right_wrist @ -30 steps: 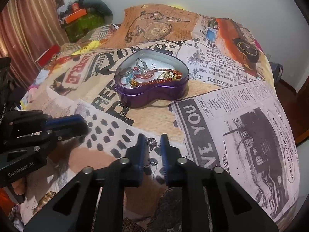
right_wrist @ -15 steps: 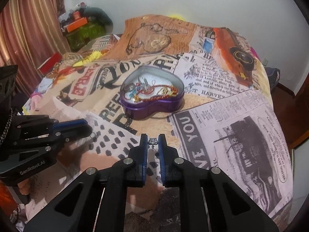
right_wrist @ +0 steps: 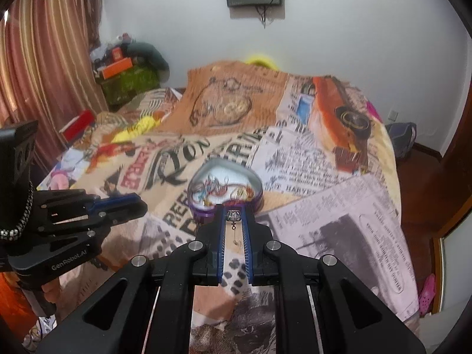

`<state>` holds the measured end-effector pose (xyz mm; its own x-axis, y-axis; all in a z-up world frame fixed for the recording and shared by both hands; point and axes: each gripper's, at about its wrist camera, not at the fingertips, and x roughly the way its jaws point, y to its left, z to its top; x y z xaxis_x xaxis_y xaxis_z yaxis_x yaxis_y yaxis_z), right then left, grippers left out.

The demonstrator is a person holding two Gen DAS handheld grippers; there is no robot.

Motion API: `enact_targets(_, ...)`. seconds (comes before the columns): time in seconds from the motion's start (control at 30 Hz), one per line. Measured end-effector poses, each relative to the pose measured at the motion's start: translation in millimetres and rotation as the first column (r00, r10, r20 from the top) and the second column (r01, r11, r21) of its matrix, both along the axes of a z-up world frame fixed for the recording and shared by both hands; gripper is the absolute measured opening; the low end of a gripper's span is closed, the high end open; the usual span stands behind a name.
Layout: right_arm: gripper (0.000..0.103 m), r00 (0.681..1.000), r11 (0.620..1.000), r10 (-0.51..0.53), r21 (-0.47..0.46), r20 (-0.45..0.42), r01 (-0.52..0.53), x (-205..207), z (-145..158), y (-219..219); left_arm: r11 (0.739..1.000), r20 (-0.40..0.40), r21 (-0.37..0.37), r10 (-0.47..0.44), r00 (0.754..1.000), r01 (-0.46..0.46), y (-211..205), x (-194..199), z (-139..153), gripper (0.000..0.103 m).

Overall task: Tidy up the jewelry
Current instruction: 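Carry the ring and pendant over the purple tin with both tools, then open the left gripper into the tin while the right gripper releases the pendant inside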

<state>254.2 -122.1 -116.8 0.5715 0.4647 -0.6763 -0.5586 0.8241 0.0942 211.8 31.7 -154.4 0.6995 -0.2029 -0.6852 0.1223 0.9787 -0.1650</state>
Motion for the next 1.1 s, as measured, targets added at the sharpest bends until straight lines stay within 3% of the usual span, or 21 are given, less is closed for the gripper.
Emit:
enact_targets(0.6, 0.010, 0.998, 0.998, -0.011, 0.060, 0.058, 0.007, 25.8, 23.1, 11.4, 1.000, 0.044, -0.001, 0.007, 0.999, -0.007, 3.9, 47.3, 12.0, 0.008)
enact_targets(1.1, 0.010, 1.000, 0.999, -0.002, 0.047, 0.004, 0.001, 57.4, 2.0, 28.1, 1.000, -0.019, -0.006, -0.011, 1.000, 0.011, 7.1, 95.4, -12.7, 0.008)
